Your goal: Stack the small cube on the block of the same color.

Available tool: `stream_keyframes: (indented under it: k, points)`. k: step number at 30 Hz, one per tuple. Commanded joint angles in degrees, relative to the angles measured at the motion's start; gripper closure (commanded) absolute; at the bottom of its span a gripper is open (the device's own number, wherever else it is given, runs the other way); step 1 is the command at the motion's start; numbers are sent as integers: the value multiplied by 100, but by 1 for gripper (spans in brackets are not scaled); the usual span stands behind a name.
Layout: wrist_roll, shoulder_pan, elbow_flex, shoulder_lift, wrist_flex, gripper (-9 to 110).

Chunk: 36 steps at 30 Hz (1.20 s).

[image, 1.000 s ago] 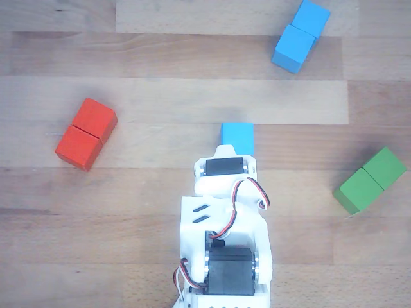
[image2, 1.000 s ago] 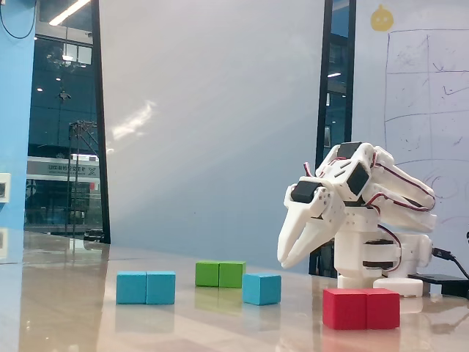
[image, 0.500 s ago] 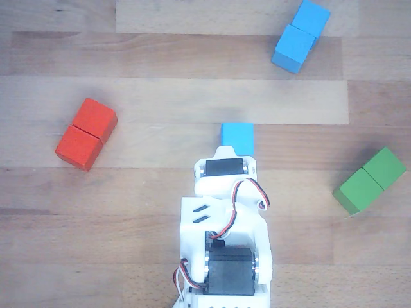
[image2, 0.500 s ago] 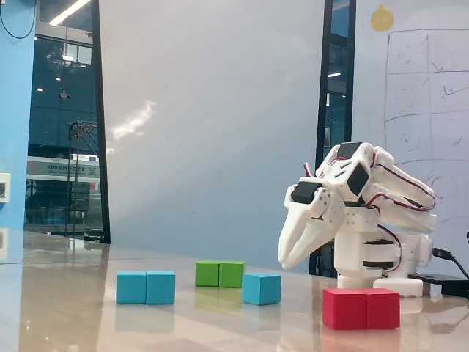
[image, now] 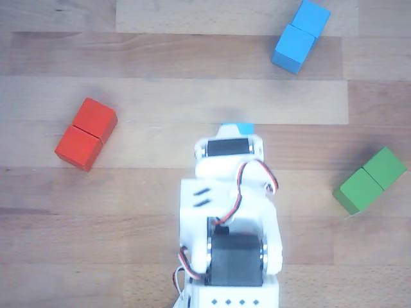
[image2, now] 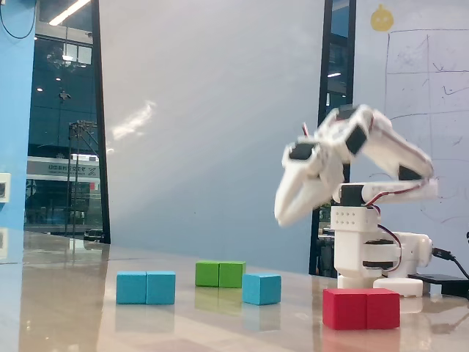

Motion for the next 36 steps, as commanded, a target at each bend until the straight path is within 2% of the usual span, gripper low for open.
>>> stream_keyframes:
  k: [1, 5, 10, 14, 25, 31, 36]
  points:
    - [-44, -26, -2909, -1854, 510, 101]
    - [-35, -53, -4245, -3094, 1547, 101]
    - [44, -44, -4245, -4403, 2338, 101]
    - [53, 9, -3850, -4808, 2021, 101]
    - [53, 26, -1837, -4799, 70, 100]
    - [53, 35, -1450, -4315, -53, 100]
    - [53, 35, -1230, -4219, -123, 91]
